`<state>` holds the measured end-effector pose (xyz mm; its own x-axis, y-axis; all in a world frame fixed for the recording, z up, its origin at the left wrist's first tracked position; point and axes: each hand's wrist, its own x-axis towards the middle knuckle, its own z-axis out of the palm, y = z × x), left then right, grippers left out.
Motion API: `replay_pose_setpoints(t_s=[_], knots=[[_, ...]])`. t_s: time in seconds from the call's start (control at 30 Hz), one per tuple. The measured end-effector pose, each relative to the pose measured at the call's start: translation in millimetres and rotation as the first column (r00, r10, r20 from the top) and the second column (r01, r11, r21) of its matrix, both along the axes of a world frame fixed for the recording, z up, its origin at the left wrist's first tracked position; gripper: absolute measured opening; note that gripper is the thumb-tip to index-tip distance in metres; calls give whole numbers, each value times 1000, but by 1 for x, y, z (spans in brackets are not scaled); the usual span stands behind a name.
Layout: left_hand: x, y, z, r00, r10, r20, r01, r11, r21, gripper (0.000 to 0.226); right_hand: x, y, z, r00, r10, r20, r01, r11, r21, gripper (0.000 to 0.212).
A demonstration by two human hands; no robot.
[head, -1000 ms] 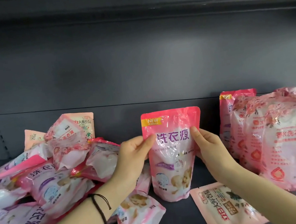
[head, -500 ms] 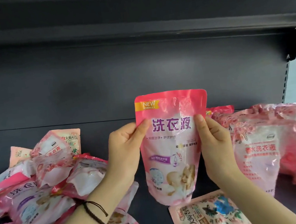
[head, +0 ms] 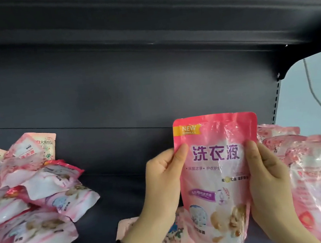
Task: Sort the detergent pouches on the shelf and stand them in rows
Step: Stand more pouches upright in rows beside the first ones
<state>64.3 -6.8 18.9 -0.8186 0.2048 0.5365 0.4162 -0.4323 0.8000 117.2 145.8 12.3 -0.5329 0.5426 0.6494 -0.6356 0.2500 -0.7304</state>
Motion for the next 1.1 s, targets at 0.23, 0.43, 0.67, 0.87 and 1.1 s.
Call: replay_pose_setpoints(t_s=[0.23, 0.43, 0.67, 0.87, 1.1], knots=[[13, 50, -23, 992, 9, 125, -11, 1000, 16, 34, 3, 35, -26, 992, -116, -54, 114, 993, -43, 42], [1, 60, -38, 981, 99, 167, -102, 995, 12, 40, -15, 37, -48, 988, -149, -25, 147, 987, -71, 38], [-12, 60, -48, 977, 179, 113, -178, 984, -17, 43, -33, 32, -56, 971, -237, -47, 236, 972, -24, 41], [-21, 72, -47, 957, 255, 141, -261, 965, 24, 38, -52, 24, -53, 954, -290, -80, 290, 957, -7, 43], [-28, 68, -49, 962, 271, 17, -270, 962, -41, 35, -53, 30, -58, 960, -273, -65, 275, 961, 39, 38]])
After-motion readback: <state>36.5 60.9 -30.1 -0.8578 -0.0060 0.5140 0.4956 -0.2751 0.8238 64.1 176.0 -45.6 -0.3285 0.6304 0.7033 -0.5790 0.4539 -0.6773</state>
